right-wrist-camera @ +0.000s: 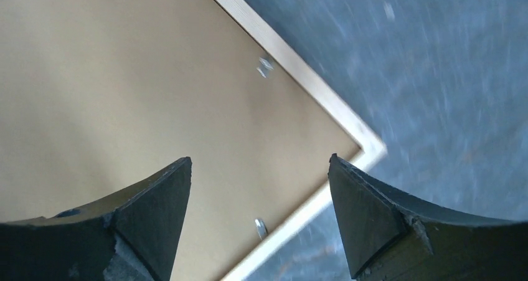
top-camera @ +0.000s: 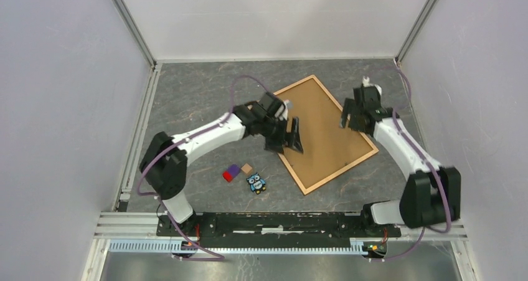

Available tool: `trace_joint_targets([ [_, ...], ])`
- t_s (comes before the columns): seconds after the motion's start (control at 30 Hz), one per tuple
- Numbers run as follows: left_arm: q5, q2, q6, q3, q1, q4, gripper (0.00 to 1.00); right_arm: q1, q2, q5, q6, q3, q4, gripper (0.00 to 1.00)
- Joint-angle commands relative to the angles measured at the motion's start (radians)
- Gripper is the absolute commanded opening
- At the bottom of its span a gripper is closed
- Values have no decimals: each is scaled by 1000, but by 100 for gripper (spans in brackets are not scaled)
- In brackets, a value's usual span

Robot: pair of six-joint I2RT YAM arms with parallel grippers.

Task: Put the photo into the frame
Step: Adjust the photo frame at the center of the board.

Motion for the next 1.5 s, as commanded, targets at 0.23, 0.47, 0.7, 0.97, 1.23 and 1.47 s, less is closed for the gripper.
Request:
trace_joint_targets([
  [0.23, 17, -80, 151, 179, 309, -167, 86, -117, -320, -29, 390, -531, 123, 78],
  [0.47, 16, -54, 159, 169, 314, -150, 86, -120, -284, -27, 397, -616, 205, 61],
  [0.7, -54, -46, 213, 110, 316, -137, 84, -190, -241, 24, 193, -591, 384, 32],
  [0.97, 16, -52, 192, 33, 317, -79, 82, -279, -28, -199, 5, -482, 614, 2],
  [1.23, 10, -72, 191, 19, 317, -70, 82, -303, 245, -333, -145, -248, 521, 0],
  [1.47, 44, -56, 184, 15, 316, -61, 82, -308, 261, -294, -150, -163, 398, 30],
])
